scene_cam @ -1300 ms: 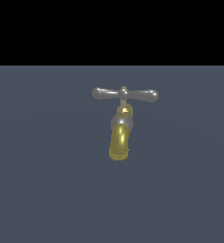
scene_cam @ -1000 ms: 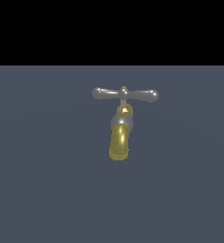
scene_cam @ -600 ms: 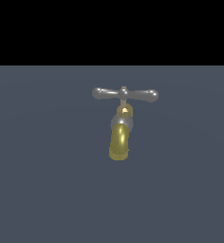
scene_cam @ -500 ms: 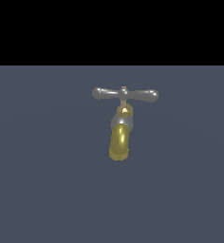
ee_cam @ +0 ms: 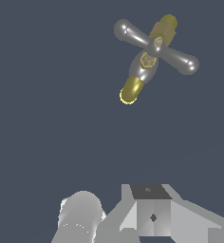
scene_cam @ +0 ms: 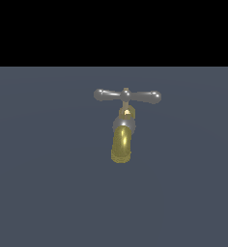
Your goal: Turn on the faucet by rotating a designated handle.
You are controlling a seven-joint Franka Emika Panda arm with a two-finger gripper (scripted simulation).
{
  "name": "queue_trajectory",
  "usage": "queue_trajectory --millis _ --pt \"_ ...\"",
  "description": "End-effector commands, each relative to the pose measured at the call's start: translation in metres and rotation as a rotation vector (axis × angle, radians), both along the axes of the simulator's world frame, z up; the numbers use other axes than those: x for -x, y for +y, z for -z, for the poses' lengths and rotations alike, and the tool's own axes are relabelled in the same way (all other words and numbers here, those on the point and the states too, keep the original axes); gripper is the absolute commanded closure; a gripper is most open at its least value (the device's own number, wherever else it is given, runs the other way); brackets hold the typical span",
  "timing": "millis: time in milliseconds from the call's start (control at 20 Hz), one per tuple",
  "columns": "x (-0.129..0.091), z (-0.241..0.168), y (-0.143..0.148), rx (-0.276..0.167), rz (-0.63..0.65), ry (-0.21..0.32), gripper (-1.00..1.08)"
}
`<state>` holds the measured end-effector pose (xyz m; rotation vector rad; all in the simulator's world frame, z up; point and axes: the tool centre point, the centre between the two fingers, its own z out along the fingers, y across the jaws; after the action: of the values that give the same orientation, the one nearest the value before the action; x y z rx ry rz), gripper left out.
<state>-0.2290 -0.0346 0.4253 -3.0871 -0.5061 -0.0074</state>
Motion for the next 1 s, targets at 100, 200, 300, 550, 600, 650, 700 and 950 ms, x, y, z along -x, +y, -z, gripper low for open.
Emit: queue_trajectory --millis 100,200,300,550,600,650,700,950 --pt "-0.01 0.023 -0.015 0.002 -0.101 0.0 1.08" --pt "-0.015 0.033 -0.022 0.003 -0.146 0.0 1.08" --pt "-0.02 0.043 -0.028 0.004 -0.19 0.0 1.08" --pt "-0.035 0.068 -0.043 0.006 -0.301 -0.001 1.08" --pt "-0.038 0.073 -0.046 0.007 -0.323 -0.001 1.08" --pt "-0.041 0.078 -0.049 0.008 -0.345 -0.001 1.08" --pt "-0.045 0.083 -0.051 0.008 -0.367 -0.001 1.08" --pt "-0.062 0.108 -0.063 0.011 -0.475 -0.001 1.08"
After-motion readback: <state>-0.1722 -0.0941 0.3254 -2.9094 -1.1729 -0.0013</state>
